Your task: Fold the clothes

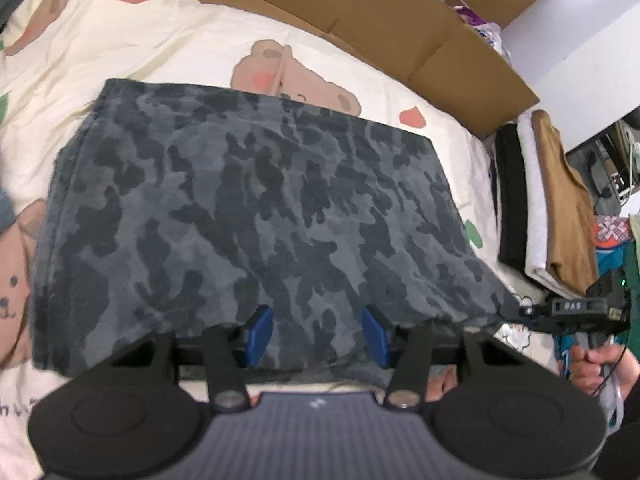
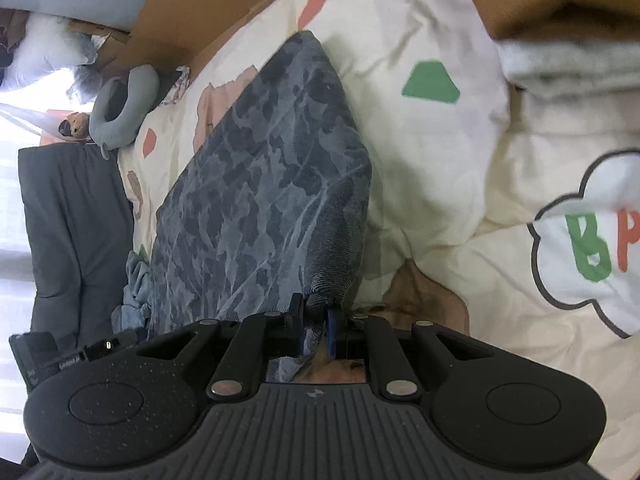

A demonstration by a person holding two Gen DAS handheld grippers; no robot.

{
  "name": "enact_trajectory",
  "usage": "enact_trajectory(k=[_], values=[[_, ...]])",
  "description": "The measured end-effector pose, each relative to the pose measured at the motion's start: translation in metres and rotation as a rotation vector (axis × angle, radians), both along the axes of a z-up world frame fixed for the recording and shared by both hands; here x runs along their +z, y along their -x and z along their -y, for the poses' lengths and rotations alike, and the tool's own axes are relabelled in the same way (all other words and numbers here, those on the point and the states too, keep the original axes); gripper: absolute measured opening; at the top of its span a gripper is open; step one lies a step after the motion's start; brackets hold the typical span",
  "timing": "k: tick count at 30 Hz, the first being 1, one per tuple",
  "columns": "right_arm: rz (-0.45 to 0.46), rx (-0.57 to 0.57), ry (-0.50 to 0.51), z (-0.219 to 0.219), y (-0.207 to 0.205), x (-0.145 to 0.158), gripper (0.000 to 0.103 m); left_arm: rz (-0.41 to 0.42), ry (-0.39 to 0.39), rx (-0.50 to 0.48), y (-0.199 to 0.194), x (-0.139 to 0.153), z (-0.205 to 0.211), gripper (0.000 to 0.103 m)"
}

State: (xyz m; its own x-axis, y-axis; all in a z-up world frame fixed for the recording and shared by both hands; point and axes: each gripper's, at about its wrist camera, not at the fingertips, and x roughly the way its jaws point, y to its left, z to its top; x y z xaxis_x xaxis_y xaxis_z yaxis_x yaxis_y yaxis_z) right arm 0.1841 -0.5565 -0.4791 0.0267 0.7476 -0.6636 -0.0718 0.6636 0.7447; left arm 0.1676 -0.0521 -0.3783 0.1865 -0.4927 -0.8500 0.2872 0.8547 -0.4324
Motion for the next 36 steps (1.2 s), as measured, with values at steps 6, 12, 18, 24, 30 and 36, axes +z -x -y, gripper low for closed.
enact_trajectory(k=[6,12,18,24,30,36], values=[[-0.055,-0.055,-0.042,0.011,0.003,-0.036,0.052,-0.029,-0.031,0.027,-0.013,-0.034,0.017,0.047],[-0.048,-0.126,-0.060,0.018,0.000,-0.058,0.059,-0.036,-0.036,0.017,-0.019,-0.057,0.028,0.045],[-0.034,-0.090,-0.102,0.010,-0.012,-0.061,0.059,-0.049,-0.039,0.002,-0.027,-0.078,0.032,0.042],[-0.009,-0.001,-0.029,-0.016,-0.032,-0.055,0.055,-0.066,-0.039,-0.056,-0.031,-0.092,0.030,0.038],[0.067,0.035,0.059,-0.045,-0.055,-0.041,0.055,-0.076,-0.052,-0.079,-0.033,-0.093,0.029,0.029],[0.099,0.093,0.052,-0.058,-0.065,-0.037,0.056,-0.032,-0.081,-0.071,-0.013,-0.088,0.031,0.029]])
